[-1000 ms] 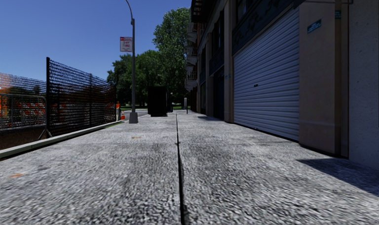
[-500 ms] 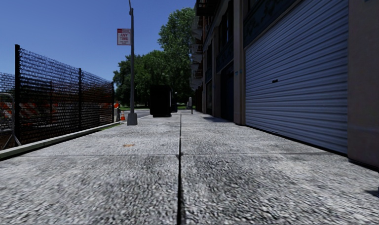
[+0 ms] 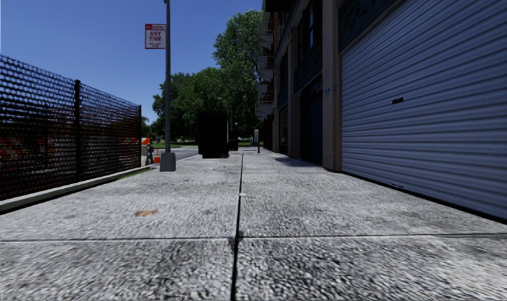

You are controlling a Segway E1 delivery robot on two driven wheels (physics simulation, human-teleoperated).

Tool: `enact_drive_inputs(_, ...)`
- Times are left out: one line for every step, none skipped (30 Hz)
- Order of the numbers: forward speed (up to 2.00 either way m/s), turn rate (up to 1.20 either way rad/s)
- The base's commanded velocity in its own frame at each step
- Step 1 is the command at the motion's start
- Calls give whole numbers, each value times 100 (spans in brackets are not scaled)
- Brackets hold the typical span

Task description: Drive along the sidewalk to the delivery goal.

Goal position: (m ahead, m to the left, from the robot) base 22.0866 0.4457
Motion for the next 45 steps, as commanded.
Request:
enact_drive_inputs(200, 0)
enact_drive_inputs(200, 0)
enact_drive_inputs(200, 0)
enact_drive_inputs(200, 0)
enact_drive_inputs(200, 0)
enact_drive_inputs(200, 0)
enact_drive_inputs(200, 0)
enact_drive_inputs(200, 0)
enact_drive_inputs(200, 0)
enact_drive_inputs(200, 0)
enact_drive_inputs(200, 0)
enact_drive_inputs(200, 0)
enact_drive_inputs(200, 0)
enact_drive_inputs(200, 0)
enact_drive_inputs(200, 0)
enact_drive_inputs(200, 0)
enact_drive_inputs(200, 0)
enact_drive_inputs(200, 0)
enact_drive_inputs(200, 0)
enact_drive_inputs(200, 0)
enact_drive_inputs(200, 0)
enact_drive_inputs(200, 0)
enact_drive_inputs(200, 0)
enact_drive_inputs(200, 0)
enact_drive_inputs(200, 0)
enact_drive_inputs(200, 0)
enact_drive_inputs(200, 0)
enact_drive_inputs(200, 0)
enact_drive_inputs(200, 0)
enact_drive_inputs(200, 0)
enact_drive_inputs(200, 0)
enact_drive_inputs(200, 0)
enact_drive_inputs(200, 0)
enact_drive_inputs(200, 0)
enact_drive_inputs(200, 0)
enact_drive_inputs(200, 0)
enact_drive_inputs(200, 0)
enact_drive_inputs(200, 0)
enact_drive_inputs(200, 0)
enact_drive_inputs(200, 0)
enact_drive_inputs(200, 0)
enact_drive_inputs(200, 0)
enact_drive_inputs(200, 0)
enact_drive_inputs(200, 0)
enact_drive_inputs(200, 0)
